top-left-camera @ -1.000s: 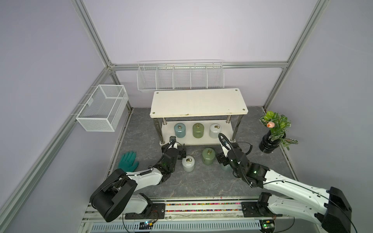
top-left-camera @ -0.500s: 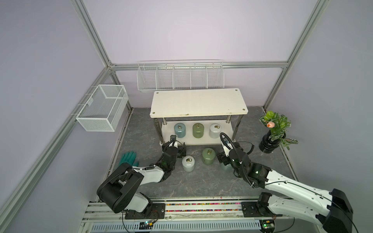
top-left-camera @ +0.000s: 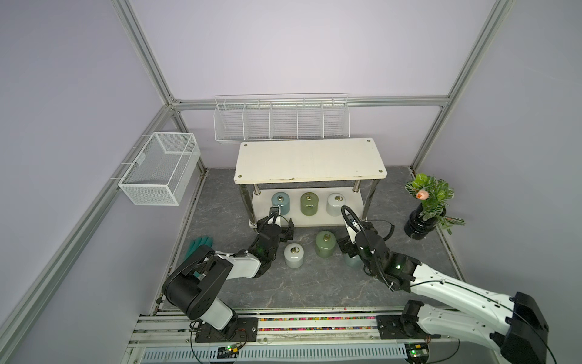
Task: Remove the tea canisters from the shelf
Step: Pick up the tea canister from the shelf.
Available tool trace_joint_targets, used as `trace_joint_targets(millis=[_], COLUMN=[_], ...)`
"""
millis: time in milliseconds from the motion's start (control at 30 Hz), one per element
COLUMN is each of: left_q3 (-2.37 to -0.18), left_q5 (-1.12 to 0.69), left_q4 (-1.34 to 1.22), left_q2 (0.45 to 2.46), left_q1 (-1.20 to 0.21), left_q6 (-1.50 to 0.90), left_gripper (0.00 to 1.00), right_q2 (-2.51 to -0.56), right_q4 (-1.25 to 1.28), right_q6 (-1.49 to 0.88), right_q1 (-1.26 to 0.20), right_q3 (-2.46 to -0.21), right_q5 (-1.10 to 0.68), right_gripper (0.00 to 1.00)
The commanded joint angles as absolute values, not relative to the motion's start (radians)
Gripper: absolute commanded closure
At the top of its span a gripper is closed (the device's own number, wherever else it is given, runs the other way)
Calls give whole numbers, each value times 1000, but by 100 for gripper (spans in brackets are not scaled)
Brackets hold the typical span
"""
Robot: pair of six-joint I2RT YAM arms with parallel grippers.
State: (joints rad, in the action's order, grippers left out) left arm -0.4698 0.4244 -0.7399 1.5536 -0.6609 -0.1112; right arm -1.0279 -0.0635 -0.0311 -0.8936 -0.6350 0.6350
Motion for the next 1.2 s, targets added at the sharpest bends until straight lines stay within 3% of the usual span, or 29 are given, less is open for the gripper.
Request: trace_joint_targets(millis=[0, 333, 733, 1167], left_q3=[-473, -478, -513, -554], left_q5=[419, 422, 422, 440], left_q4=[-744, -673, -816, -849], left_q2=[1523, 1484, 1645, 1693], left_q1=[-657, -656, -641, -631], left_q6=[-105, -104, -112, -101], left_gripper=[0, 0, 0, 0], right_q2=[-1055, -1088, -1062, -1117], right_q4=[-101, -62, -64, -54], right_q6=[-77, -124, -115, -110], right_q1=[-856, -792, -790, -790], right_q3=[-658, -655, -650, -672], right_q5=[609, 517, 504, 493], right_gripper=[11, 11, 11, 11])
